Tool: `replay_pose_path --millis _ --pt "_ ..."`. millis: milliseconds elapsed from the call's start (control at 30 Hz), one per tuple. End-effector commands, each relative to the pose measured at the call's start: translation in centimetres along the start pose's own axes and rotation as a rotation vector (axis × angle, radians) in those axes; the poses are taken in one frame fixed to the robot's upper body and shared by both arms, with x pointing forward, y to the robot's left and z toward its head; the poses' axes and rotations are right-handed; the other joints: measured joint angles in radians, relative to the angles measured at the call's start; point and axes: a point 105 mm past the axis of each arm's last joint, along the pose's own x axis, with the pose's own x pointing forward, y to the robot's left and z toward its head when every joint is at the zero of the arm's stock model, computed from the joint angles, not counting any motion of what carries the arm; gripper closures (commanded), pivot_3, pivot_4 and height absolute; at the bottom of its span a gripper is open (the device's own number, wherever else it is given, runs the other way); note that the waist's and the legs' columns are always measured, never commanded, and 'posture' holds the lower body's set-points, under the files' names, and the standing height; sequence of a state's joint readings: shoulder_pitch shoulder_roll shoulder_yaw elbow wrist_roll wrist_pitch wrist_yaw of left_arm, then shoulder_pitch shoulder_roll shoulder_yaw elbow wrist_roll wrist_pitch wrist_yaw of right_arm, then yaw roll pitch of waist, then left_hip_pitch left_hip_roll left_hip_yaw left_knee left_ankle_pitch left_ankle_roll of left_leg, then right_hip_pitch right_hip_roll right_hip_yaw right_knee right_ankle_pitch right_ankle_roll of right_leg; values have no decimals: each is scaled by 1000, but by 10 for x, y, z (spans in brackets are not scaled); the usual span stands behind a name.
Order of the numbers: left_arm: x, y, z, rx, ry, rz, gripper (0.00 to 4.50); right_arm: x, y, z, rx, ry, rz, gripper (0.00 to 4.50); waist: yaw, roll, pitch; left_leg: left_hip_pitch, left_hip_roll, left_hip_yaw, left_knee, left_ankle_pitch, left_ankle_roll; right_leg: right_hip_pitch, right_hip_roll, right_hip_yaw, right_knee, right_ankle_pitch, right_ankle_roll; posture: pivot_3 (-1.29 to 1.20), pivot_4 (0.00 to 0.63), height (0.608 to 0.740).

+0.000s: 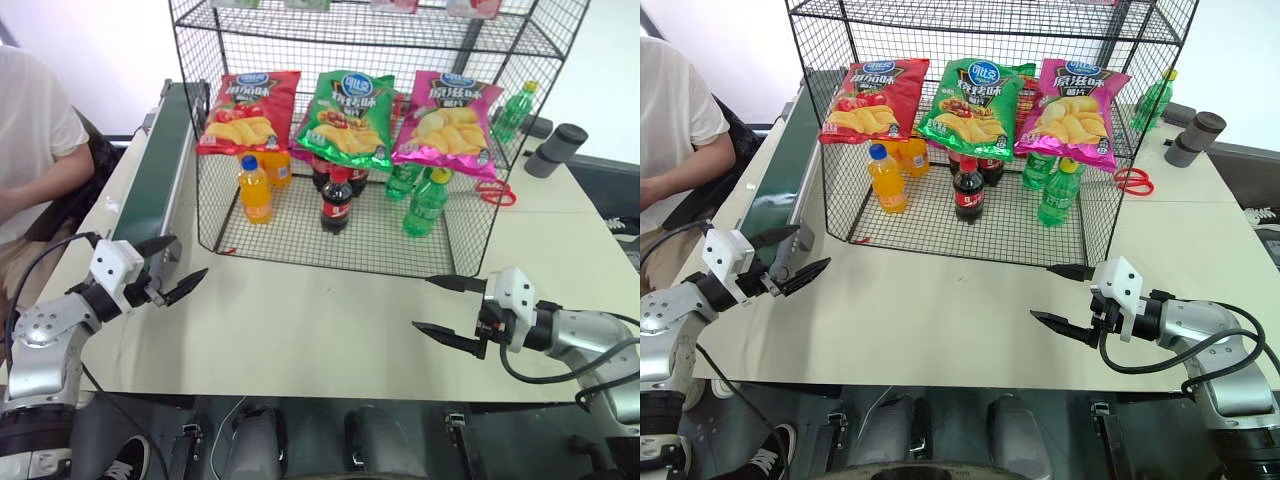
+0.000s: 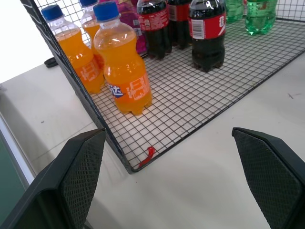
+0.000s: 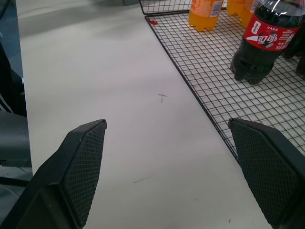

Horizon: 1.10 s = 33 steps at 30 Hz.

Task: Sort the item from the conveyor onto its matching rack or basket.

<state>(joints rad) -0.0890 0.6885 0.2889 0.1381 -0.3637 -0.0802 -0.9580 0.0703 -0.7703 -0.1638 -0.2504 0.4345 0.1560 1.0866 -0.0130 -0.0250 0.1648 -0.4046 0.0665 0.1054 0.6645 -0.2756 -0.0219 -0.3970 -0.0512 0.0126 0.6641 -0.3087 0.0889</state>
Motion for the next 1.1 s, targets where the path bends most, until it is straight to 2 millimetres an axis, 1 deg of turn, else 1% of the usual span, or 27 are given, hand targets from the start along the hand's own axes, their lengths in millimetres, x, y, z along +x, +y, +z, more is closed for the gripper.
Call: replay_pose_path --millis 33,133,367,633,967,1100 --pt "-2 3 8 32 -25 3 0 0 -2 9 -29 -25 -7 230 0 0 0 0 0 0 0 0 0 0 0 0 0 0 0 0 150 740" --pt "-2 3 8 61 -21 7 0 0 -5 12 -8 -49 -19 230 0 0 0 0 0 0 0 0 0 0 0 0 0 0 0 0 150 740" --pt "-3 1 8 61 -26 3 0 0 -5 11 -15 -39 -15 230 0 0 0 0 0 0 0 0 0 0 0 0 0 0 0 0 150 740" --pt "-3 -6 5 59 -20 -7 0 1 -5 10 -16 -37 -6 230 0 0 0 0 0 0 0 0 0 0 0 0 0 0 0 0 150 740" --pt "0 -3 9 85 -32 15 0 6 -13 11 -28 -43 7 230 0 0 0 0 0 0 1 0 0 0 0 0 1 0 0 0 150 740" --pt "-1 -5 6 68 -32 33 0 5 -14 10 -28 -39 15 230 0 0 0 0 0 0 1 0 0 0 1 0 1 0 0 0 150 740"
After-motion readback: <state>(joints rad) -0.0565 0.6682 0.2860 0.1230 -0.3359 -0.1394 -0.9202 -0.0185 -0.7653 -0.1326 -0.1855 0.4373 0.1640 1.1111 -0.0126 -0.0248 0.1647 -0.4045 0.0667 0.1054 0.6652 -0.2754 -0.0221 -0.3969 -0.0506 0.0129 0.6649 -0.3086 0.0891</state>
